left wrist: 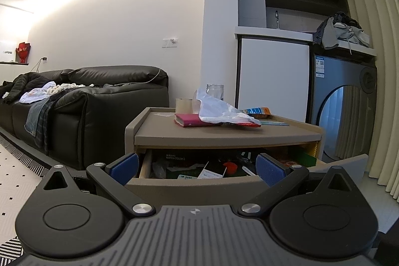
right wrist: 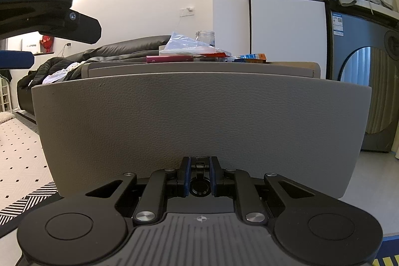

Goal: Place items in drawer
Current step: 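Pull the drawer handle outward with the right gripper to open the drawer, then pull the drawer further open with the right gripper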

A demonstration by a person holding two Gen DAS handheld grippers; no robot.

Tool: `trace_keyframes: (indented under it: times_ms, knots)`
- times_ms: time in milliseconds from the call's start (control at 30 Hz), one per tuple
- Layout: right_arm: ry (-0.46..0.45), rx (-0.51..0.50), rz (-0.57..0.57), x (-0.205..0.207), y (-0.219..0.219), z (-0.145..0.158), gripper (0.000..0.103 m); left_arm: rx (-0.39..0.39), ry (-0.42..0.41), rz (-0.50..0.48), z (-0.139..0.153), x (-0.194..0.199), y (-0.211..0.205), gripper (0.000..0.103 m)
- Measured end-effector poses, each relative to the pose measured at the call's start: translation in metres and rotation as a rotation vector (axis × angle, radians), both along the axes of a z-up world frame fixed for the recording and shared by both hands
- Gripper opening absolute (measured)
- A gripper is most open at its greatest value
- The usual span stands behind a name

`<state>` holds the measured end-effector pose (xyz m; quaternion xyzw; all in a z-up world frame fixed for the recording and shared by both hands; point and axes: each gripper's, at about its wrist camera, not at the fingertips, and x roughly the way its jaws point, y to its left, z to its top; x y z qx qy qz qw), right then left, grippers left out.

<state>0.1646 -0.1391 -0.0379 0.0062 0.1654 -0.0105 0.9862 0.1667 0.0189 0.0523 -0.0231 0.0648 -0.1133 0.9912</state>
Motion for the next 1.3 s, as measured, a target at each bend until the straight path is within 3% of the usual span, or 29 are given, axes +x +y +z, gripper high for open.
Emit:
trace_keyframes:
  times_ms: [1300]
  knots:
    - [0.02,0.028,0.017,-0.036,-0.004,0.007,0.017,0.026,-0.015,-0.023,0.005,-0.009,-0.009,0.103]
